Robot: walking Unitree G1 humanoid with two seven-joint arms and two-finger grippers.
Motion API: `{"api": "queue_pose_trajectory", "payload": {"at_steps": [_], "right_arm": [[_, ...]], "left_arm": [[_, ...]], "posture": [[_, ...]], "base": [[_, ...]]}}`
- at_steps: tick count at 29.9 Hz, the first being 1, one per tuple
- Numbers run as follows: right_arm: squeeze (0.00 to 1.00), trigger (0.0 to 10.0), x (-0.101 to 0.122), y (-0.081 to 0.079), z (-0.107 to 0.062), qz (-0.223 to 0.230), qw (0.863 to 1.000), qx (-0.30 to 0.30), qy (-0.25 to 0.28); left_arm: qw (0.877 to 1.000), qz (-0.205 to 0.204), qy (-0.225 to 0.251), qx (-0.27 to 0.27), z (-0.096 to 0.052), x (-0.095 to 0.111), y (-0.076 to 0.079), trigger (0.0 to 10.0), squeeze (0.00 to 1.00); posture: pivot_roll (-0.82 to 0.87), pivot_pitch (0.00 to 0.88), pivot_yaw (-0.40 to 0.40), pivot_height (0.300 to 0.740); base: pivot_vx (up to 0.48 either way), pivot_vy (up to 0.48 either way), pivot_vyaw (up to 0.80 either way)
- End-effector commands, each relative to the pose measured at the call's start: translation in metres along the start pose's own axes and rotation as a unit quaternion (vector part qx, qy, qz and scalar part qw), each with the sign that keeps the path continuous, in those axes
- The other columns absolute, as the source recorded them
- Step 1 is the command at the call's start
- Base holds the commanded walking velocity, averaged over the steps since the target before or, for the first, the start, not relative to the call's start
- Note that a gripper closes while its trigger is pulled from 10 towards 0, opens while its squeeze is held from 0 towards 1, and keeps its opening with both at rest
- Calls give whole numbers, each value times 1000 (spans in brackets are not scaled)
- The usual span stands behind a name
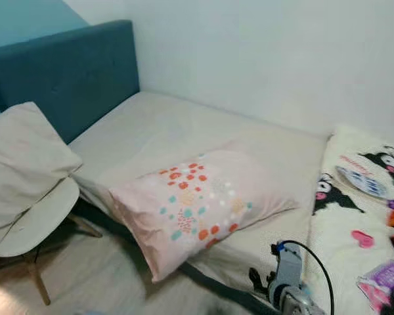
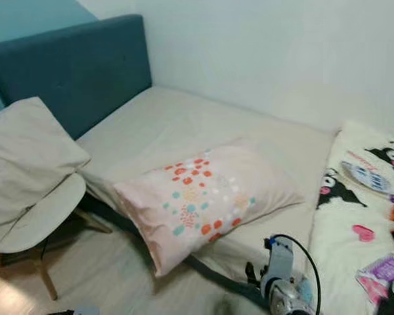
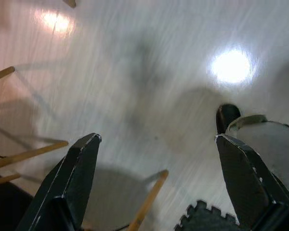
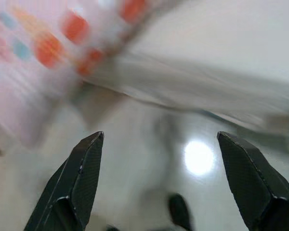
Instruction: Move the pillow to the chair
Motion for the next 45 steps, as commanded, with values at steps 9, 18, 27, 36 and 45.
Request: {"api": "queue_pose_trajectory", "payload": {"at_steps": [9,18,27,36,45], "right_arm": [[0,10000,14,11,1,65,997,-41,24],[0,10000,16,39,-5,111,990,-88,30],[0,10000,28,53,-7,150,982,-104,55],[0,10000,42,49,-6,200,973,-74,88],[0,10000,55,48,-5,230,965,-57,114]], "left_arm": [[1000,-4,-14,6,-2,-12,-4,10000,0],[1000,-1,-17,5,-2,-14,-5,10000,0],[1000,1,-14,4,-2,-13,-3,10000,0],[999,-29,5,31,0,-2,-16,10000,0],[995,-69,37,59,3,17,-34,10000,0]], "posture": [[-128,0,-48,740],[-133,0,-48,715],[-134,0,-46,680],[-134,0,-47,645],[-135,0,-40,610]], "base": [[194,0,0],[0,0,0],[0,0,0],[0,0,0],[0,0,0]]}}
Point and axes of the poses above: a point about 5 cm out from each wrist's last joint towards the gripper, its own z axis pointing out of the wrist towards the gripper, its own x axis along the axis of the wrist's last joint, y = z × x, the point moved 3 cm from there along z, pointing out of the wrist towards the gripper, and after that the axes turned 12 degrees about -z, right-handed, at the moved point
